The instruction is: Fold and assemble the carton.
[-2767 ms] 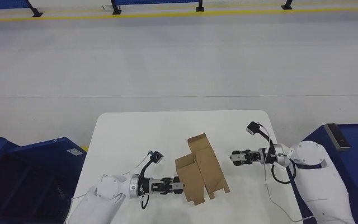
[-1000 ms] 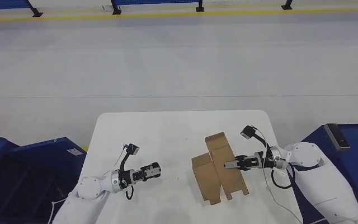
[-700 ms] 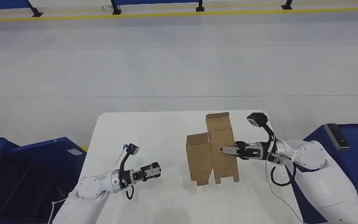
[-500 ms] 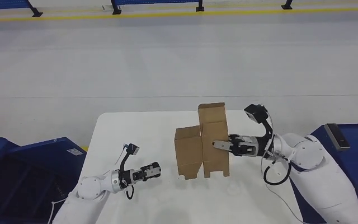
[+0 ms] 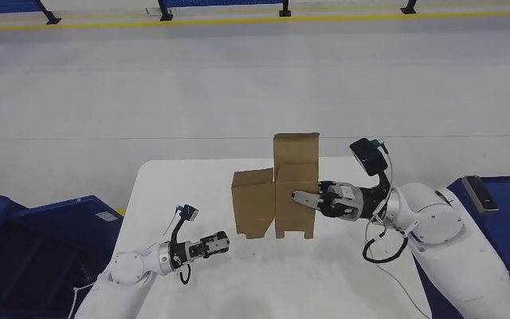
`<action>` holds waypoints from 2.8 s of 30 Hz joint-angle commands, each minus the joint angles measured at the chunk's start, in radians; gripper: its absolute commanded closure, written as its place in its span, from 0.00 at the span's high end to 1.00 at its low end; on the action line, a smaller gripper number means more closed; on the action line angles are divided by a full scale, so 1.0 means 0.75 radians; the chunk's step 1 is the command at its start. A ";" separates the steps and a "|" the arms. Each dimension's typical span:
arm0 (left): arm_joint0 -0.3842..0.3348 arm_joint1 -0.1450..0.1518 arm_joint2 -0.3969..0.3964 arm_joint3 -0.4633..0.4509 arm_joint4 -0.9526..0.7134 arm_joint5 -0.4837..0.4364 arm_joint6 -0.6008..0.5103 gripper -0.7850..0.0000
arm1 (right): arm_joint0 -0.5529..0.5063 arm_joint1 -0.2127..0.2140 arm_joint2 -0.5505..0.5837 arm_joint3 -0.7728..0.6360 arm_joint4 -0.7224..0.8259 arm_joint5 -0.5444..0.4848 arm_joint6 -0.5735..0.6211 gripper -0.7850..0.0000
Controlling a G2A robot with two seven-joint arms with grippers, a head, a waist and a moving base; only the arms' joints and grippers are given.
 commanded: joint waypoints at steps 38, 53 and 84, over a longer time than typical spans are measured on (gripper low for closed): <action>0.000 0.000 0.000 0.000 0.000 0.000 0.000 1.00 | 0.285 -0.201 -0.465 0.590 2.530 1.716 0.155 0.00; 0.000 0.000 0.000 0.000 0.000 0.000 0.000 1.00 | 0.078 -0.148 -0.055 0.464 0.768 0.007 0.113 0.00; 0.000 0.000 0.000 0.000 0.000 0.000 0.000 1.00 | -0.181 -0.148 0.657 -0.264 -0.833 -0.434 -0.528 0.00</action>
